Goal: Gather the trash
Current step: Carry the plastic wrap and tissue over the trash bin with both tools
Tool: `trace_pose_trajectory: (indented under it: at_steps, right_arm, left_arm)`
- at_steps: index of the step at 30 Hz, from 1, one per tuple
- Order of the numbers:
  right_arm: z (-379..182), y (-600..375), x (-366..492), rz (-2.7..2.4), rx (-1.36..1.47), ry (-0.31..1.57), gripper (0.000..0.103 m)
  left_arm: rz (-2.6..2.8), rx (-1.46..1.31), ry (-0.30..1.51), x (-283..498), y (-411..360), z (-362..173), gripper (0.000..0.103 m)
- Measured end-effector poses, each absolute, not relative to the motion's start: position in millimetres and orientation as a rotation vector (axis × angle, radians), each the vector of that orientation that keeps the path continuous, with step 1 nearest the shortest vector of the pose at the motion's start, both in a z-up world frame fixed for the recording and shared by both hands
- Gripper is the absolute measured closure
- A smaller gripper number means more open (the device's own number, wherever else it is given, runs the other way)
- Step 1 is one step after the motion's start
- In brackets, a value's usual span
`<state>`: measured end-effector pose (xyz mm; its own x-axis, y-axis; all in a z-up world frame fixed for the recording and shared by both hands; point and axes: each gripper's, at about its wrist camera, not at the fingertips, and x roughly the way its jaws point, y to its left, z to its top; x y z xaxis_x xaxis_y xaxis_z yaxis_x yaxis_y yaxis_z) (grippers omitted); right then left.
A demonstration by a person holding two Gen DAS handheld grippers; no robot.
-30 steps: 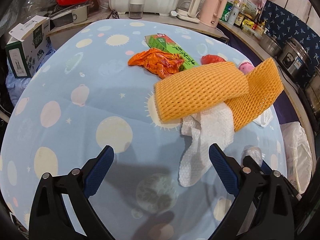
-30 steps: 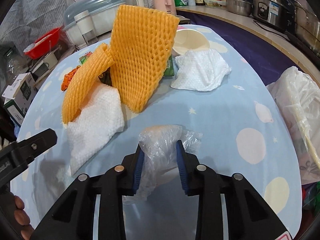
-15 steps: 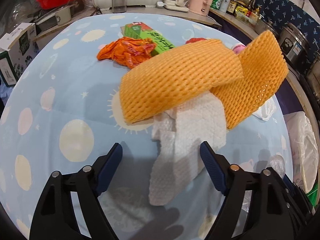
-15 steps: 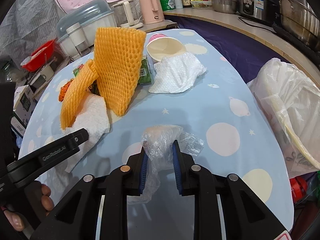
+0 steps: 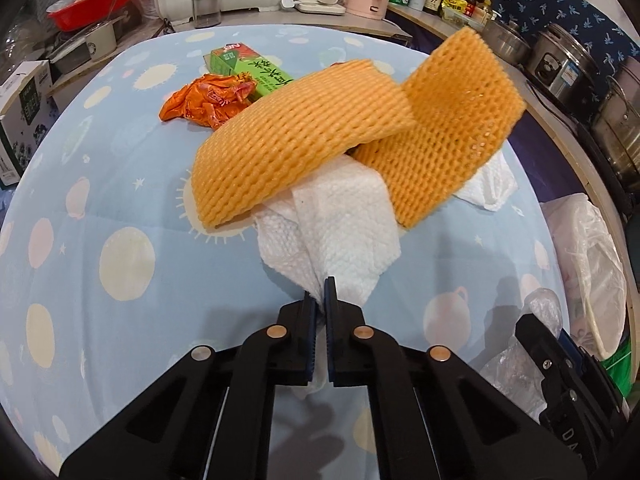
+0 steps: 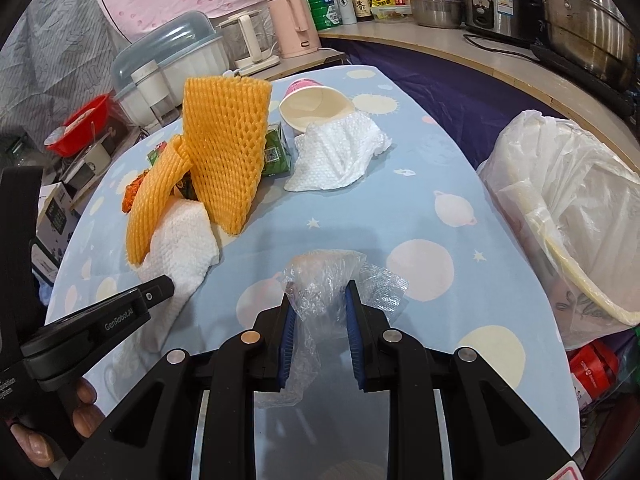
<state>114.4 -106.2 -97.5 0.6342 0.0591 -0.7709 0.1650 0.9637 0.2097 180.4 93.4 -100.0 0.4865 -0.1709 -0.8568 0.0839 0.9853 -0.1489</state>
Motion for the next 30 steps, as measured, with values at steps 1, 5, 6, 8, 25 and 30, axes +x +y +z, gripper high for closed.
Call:
trace_pose_trajectory:
  at_steps: [1, 5, 6, 8, 25, 30]
  right_arm:
    - [-95.8, -108.9, 112.0, -0.063, 0.277, 0.880, 0.081]
    - [-88.4, -118.7, 101.0, -0.072, 0.294, 0.854, 0.081]
    - [-86.2, -122.0, 98.0, -0.075, 0.300, 0.846, 0.081]
    - [-82.0, -127.7, 91.9, -0.081, 0.309, 0.832, 0.081]
    - [-50.5, -200.2, 36.1, -0.177, 0.420, 0.699, 0.081]
    - [-46.4, -231.0, 22.6, -0.228, 0.457, 0.664, 0.081]
  left_arm:
    - [-0.160, -0.090, 1.047, 176.6, 92.1, -96.7, 0.100]
    - [-0.180, -0.093, 1.023, 162.8, 87.9, -82.1, 0.100]
    - [-0.187, -0.094, 1.016, 160.5, 87.3, -77.9, 0.100]
    - [-0.204, -0.100, 1.001, 153.3, 84.8, -68.0, 0.100]
    - [-0.351, -0.076, 0.846, 106.9, 37.5, 8.6, 0.100]
    - [-0.405, -0.049, 0.801, 100.2, 8.7, 29.0, 0.100]
